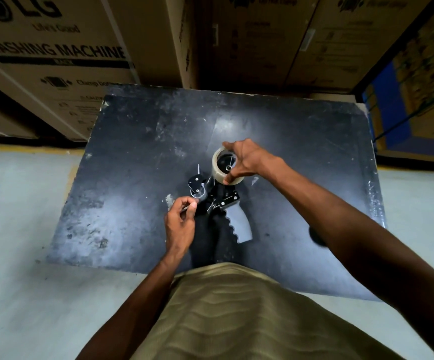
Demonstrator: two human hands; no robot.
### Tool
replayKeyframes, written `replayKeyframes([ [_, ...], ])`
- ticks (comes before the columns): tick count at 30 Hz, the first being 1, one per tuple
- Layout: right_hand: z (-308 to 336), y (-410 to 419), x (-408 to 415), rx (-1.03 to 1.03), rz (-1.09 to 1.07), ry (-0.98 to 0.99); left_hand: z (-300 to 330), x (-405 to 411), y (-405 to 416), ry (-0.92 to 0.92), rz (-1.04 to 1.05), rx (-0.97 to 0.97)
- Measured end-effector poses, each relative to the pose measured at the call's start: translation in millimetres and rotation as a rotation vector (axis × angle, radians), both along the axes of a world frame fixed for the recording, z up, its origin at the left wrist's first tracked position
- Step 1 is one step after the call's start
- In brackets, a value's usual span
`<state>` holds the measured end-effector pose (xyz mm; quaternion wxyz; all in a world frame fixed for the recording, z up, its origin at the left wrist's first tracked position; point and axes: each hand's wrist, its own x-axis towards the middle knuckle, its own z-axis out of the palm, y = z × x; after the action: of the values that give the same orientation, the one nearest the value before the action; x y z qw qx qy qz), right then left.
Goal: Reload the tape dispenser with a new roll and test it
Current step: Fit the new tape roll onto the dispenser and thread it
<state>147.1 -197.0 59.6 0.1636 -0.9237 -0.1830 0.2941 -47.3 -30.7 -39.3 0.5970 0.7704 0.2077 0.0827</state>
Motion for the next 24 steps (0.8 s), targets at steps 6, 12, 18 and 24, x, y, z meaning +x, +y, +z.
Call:
replayKeyframes([
  [6,-3,3,-2,-0.01,-0.021,-0.024,2,2,1,-0.016,0.0,0.016],
  [12,-10,10,-10,-0.085,0.004,-0.099,-2,-1,5,-0.014,-0.036,0.021],
  [18,-9,9,-8,-0.099,0.034,-0.108,-1,-3,2,-0.011,-0.036,0.017],
  [24,-10,5,-7,-0.066,0.02,-0.078,2,-1,3,0.0,-0.03,0.013],
])
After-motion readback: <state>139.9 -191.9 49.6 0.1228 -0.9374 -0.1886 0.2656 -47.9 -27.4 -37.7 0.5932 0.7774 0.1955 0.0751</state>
